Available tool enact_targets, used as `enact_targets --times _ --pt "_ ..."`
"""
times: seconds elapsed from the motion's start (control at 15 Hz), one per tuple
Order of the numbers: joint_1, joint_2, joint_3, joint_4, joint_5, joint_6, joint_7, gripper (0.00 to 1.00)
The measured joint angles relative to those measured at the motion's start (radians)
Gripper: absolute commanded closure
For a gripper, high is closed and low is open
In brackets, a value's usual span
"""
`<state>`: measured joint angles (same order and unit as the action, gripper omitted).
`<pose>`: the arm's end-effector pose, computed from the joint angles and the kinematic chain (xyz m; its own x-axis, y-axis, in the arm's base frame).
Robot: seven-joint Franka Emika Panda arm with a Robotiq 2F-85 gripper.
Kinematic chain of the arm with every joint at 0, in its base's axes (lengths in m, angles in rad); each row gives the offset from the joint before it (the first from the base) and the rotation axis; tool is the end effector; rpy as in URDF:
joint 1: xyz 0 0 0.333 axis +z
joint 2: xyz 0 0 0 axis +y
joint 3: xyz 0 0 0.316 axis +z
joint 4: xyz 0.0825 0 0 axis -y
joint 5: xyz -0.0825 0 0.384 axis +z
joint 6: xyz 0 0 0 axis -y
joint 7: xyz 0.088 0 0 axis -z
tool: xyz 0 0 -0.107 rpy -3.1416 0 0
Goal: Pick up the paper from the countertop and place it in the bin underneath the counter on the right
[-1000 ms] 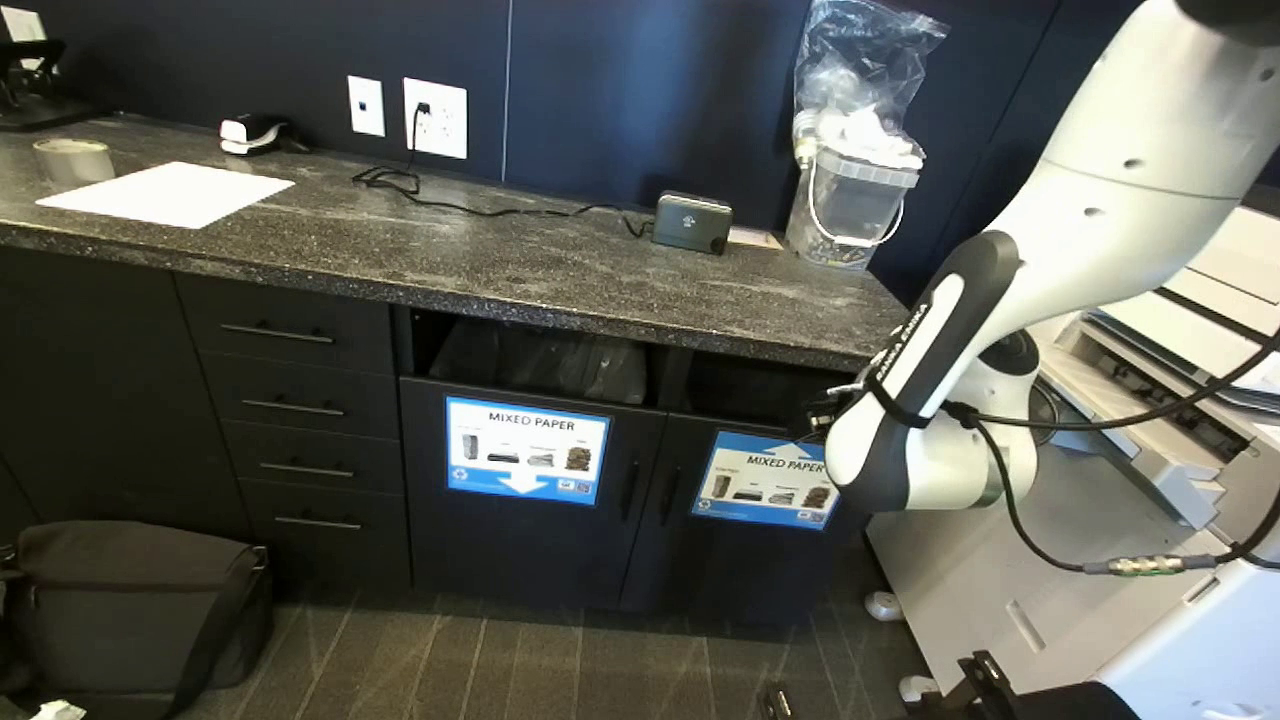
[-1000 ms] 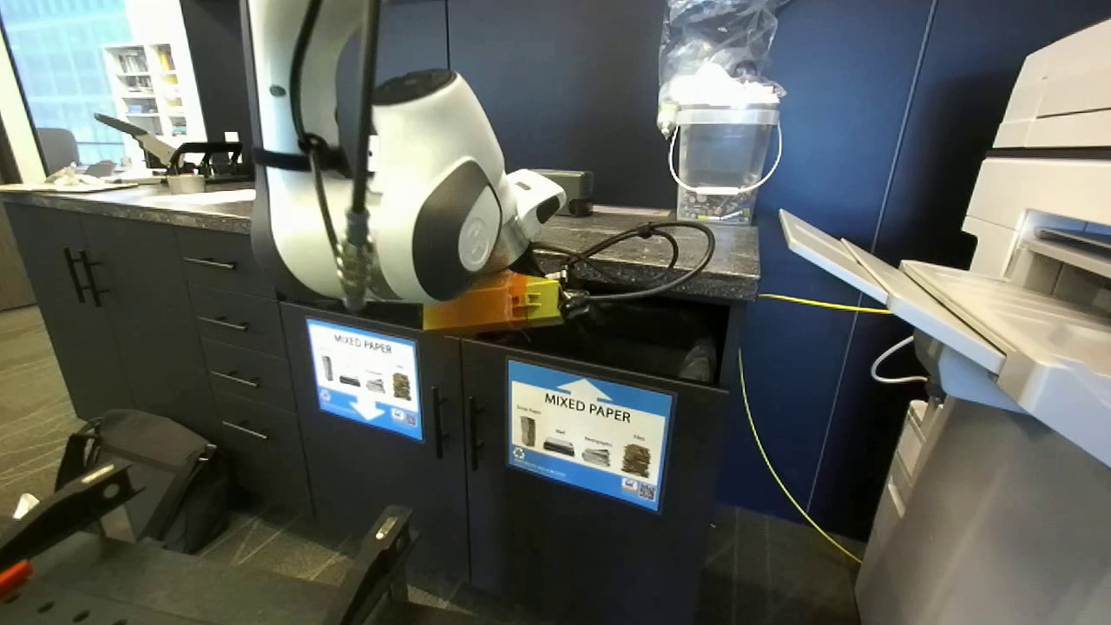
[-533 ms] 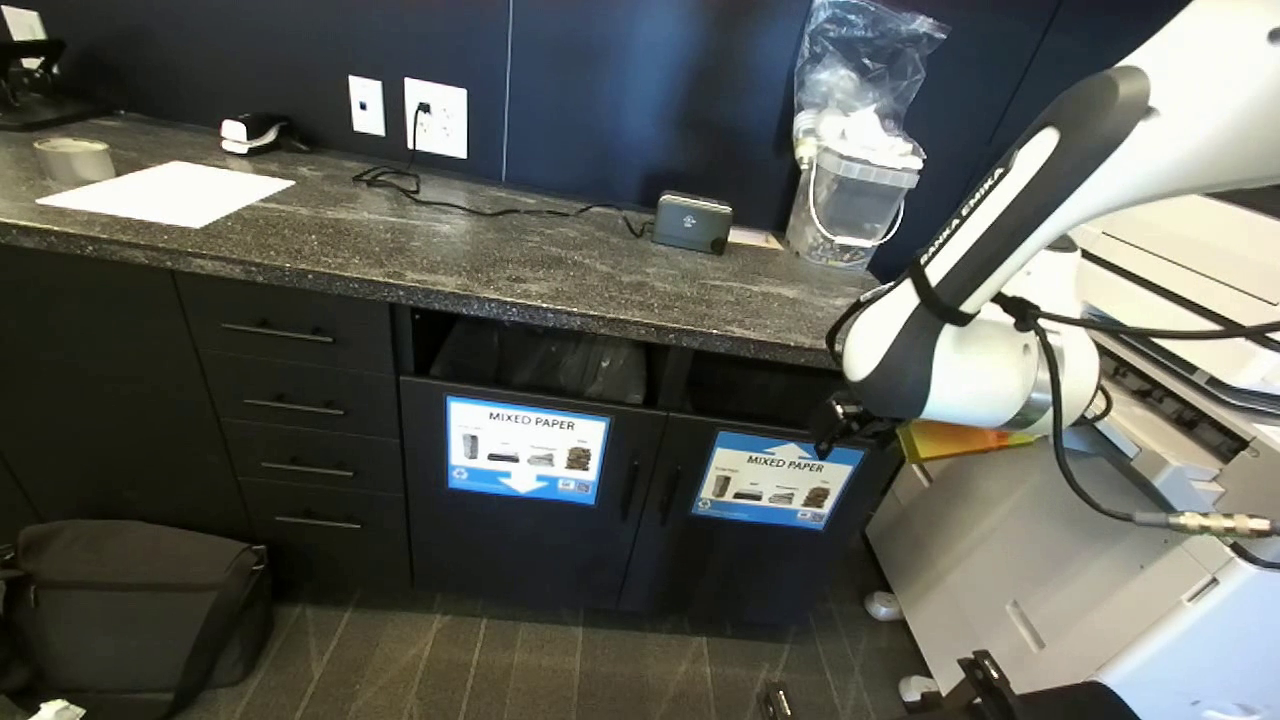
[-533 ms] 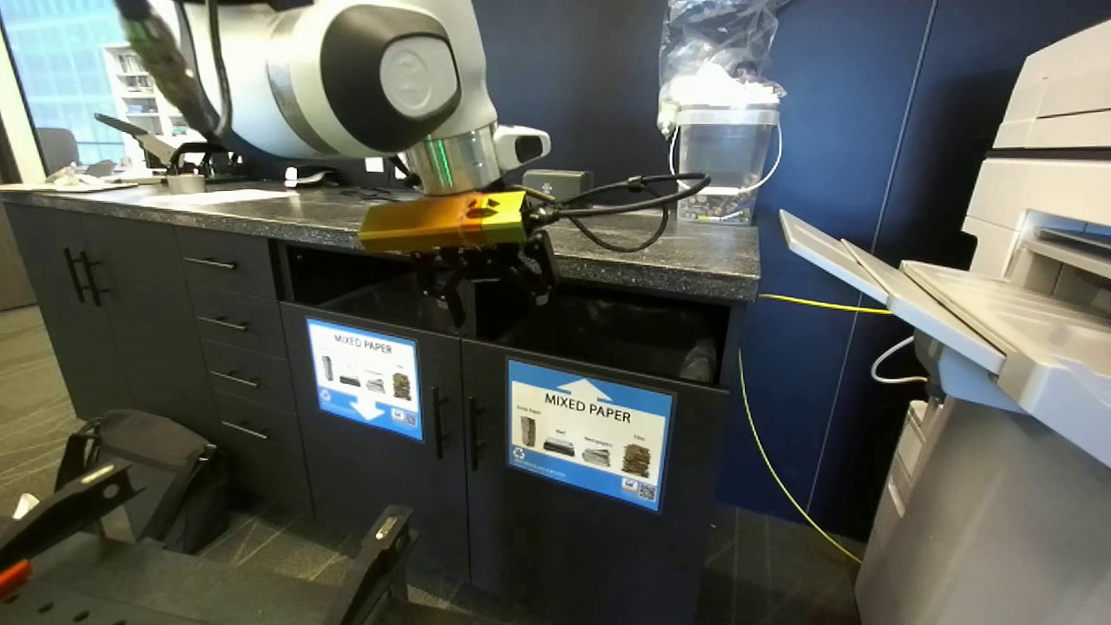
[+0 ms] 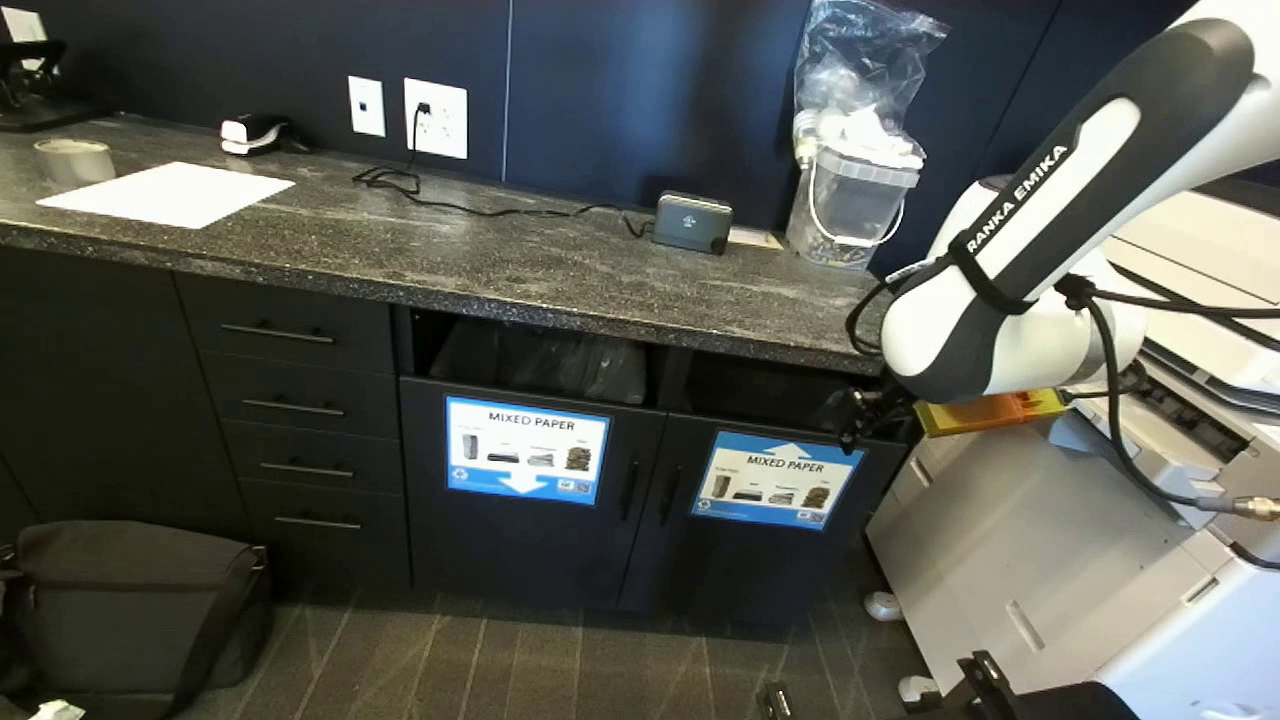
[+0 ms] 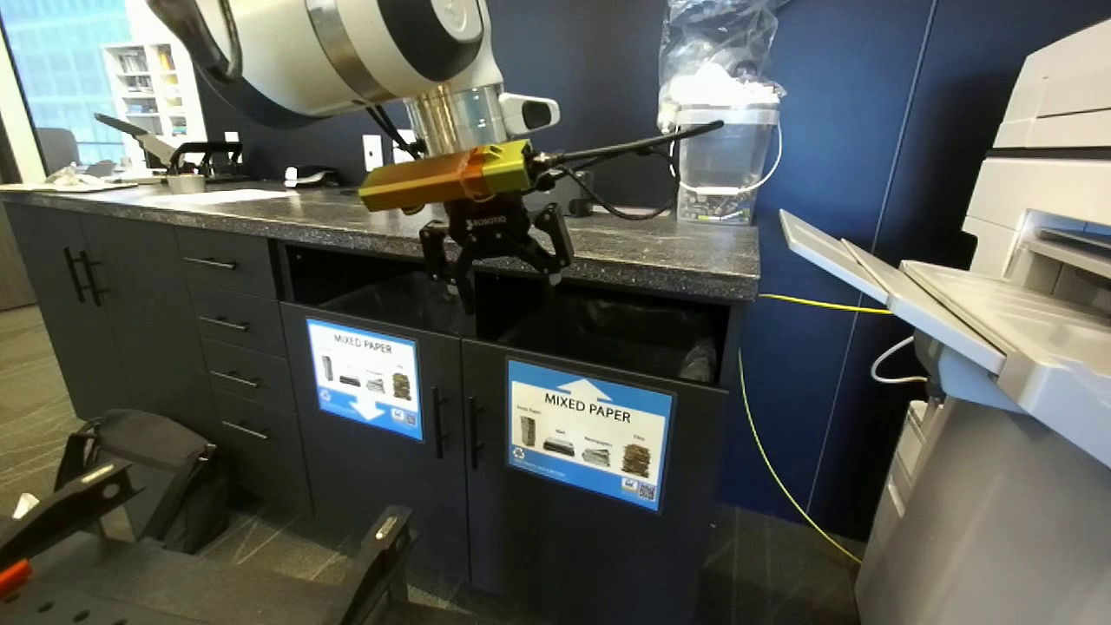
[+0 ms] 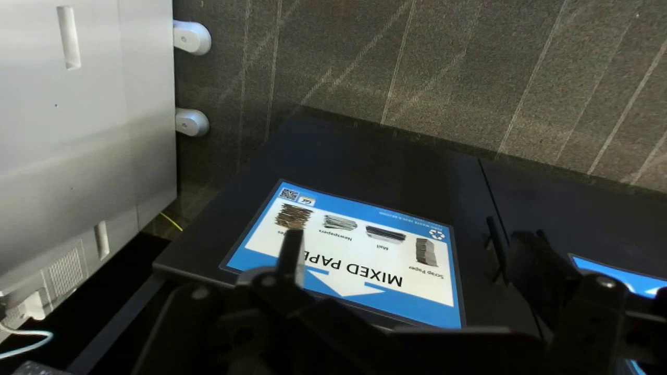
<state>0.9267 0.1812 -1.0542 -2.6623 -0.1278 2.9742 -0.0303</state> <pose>0.4374 -0.0603 0.2309 0.9796 0.0703 0.1882 0.0300 -0.9775 0.2090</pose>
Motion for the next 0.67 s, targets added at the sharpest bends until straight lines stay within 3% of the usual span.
enact_targets --times 0.27,0.4,0.67 --pt "0.236 -0.020 -0.210 0.046 -0.129 -0.132 0.149 0.00" --pt "0.270 -0.027 -0.235 0.055 -0.136 -0.152 0.165 0.00" --pt "0.272 -0.027 -0.240 0.055 -0.137 -0.158 0.165 0.00"
